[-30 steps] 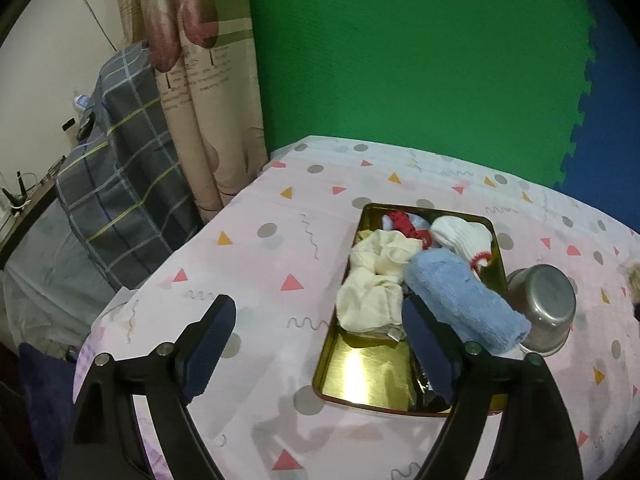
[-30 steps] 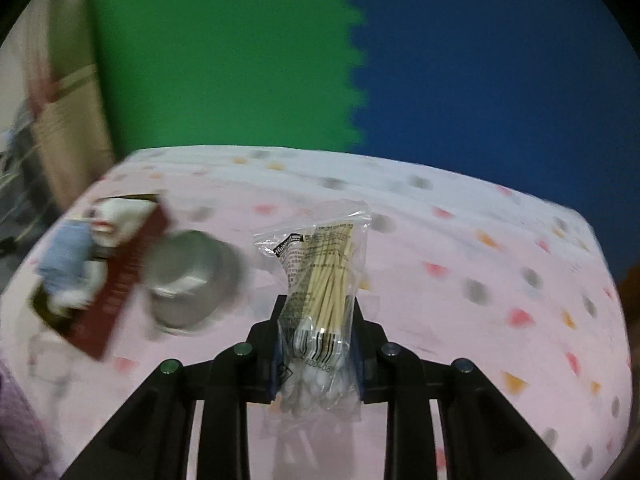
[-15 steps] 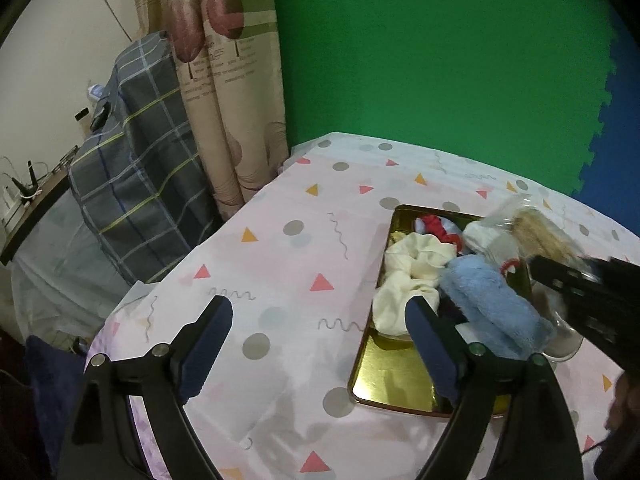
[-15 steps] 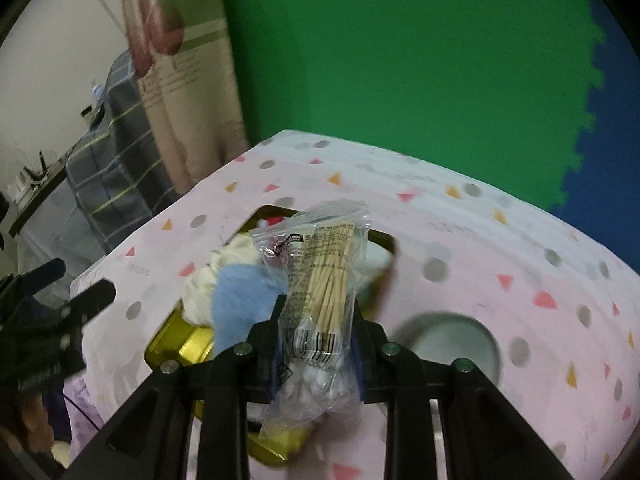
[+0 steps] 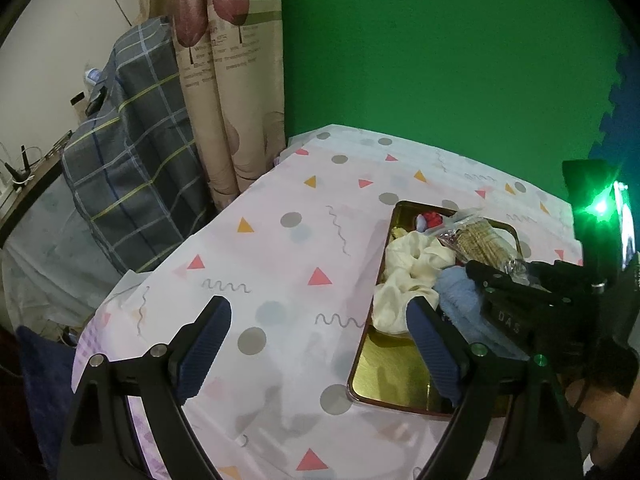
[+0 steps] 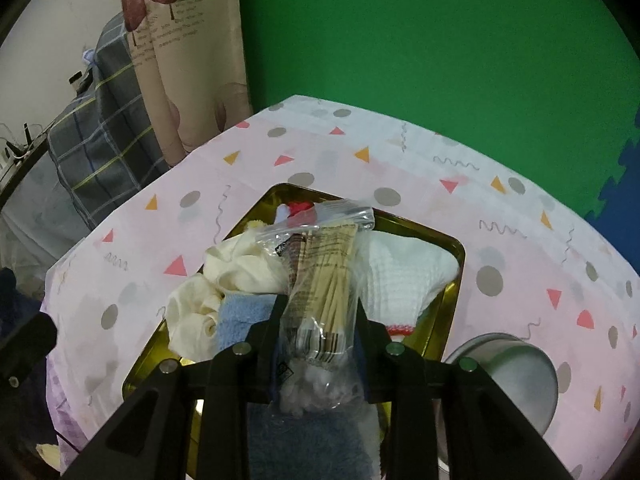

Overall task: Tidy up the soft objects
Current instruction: 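Carry the cotton swab bag into the tin tray and release it with the right gripper, then withdraw the right gripper from the tin tray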

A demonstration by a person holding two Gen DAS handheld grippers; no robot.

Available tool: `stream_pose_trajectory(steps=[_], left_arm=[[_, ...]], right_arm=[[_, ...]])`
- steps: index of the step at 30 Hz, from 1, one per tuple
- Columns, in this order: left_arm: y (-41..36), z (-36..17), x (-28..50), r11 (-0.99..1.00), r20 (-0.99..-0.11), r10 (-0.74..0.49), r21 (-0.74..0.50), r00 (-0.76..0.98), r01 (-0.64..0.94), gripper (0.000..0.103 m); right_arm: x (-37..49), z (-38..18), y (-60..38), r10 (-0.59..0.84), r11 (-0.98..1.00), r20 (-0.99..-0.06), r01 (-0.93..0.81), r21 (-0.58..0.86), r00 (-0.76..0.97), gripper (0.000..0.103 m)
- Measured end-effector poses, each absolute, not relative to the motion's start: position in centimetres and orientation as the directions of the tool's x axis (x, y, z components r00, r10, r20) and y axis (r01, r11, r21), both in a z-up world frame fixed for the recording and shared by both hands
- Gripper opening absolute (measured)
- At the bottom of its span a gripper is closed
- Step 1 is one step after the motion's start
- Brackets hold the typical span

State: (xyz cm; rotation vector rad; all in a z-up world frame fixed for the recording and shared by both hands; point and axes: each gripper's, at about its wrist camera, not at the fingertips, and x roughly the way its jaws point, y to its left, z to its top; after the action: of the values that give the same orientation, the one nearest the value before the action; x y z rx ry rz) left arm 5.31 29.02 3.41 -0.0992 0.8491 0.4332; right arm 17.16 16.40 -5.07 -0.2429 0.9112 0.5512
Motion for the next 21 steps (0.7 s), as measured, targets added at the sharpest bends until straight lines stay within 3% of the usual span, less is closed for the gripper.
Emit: stream_pose_trajectory(steps=[1, 4, 11, 21], left_arm=[[28.9, 3.5, 5.3, 0.910, -0.744, 0.329, 0.085, 0.582, -0.406, 0.087], [28.4, 3.6, 5.3, 0.917, -0.745, 0.317, 0.083, 0.587, -0.390, 0.087], [27.0, 3.8, 5.5, 0.931, -0.741, 0.301, 0.092, 0.600, -0.353, 0.087], [25.0, 3.8, 5.6, 0.952, -0.755, 0.256, 0.087, 0.604, -0.294, 0.088]], right_arm=[[16.9, -4.8, 16.3, 0.346, 0.837, -0.799, -0.546, 0.027, 0.492, 0.034], [15.9, -3.8, 15.6, 0.345, 0.844, -0.779, -0.536, 0.014, 0.523, 0.065], [12.1, -0.7, 12.9, 0.356, 0.857, -0.722, -0.515, -0.001, 0.594, 0.067], [7.1, -1.0, 8.0, 0.259, 0.901, -0.748, -0.432, -0.041, 0.611, 0.068]])
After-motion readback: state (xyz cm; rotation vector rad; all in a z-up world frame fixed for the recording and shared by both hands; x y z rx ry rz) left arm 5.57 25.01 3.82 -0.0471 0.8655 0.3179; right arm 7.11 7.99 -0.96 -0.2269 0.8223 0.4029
